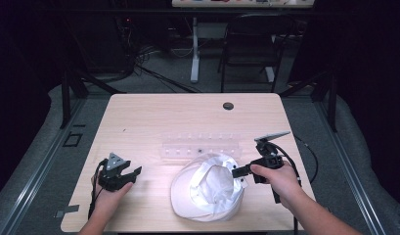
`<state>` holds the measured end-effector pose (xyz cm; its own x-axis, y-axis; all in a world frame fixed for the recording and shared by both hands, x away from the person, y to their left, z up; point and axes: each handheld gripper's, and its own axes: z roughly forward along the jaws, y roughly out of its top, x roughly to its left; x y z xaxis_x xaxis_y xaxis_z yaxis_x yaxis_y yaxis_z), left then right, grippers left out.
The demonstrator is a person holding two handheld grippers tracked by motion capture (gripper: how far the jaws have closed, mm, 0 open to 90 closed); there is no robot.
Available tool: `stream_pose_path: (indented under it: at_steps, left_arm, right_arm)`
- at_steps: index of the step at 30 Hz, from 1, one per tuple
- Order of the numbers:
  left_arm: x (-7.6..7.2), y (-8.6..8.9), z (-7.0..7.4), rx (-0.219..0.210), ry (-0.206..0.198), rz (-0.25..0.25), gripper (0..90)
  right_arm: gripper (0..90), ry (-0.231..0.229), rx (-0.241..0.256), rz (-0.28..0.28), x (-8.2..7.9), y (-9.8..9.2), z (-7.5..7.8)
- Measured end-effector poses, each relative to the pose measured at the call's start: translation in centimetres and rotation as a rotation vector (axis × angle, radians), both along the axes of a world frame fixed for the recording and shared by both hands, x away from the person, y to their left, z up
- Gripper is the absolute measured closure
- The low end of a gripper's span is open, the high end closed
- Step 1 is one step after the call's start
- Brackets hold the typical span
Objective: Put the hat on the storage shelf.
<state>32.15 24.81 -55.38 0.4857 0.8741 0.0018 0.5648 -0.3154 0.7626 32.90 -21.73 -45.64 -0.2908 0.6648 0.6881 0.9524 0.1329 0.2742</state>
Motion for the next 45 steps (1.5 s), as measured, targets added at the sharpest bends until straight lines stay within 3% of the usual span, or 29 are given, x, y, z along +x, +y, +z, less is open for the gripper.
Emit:
stream_pose_path:
  at_steps: [5,11,17,24,31,45]
  left_arm:
    - [0.0,-0.1,0.0,0.003,0.001,0.000,47.6]
    - [0.0,-0.1,0.0,0.003,-0.001,0.001,47.7]
    - [0.0,-0.1,0.0,0.002,-0.003,0.001,47.8]
    - [0.0,-0.1,0.0,0.007,-0.001,-0.002,47.8]
    - [0.0,-0.1,0.0,0.006,-0.002,-0.004,47.9]
    - [-0.1,-0.4,0.0,0.007,-0.021,-0.009,48.0]
  right_arm:
    - [81.5,-0.006,0.055,-0.015,-0.1,0.2,0.6]
    - [81.7,-0.052,0.131,0.025,0.1,0.9,2.3]
    - [81.7,-0.091,0.167,0.039,0.3,1.3,3.3]
    - [81.9,-0.116,0.195,0.044,0.5,1.5,4.2]
    - [81.9,-0.162,0.227,0.048,0.4,1.6,6.2]
    - [82.0,-0.230,0.243,0.010,0.9,0.4,9.1]
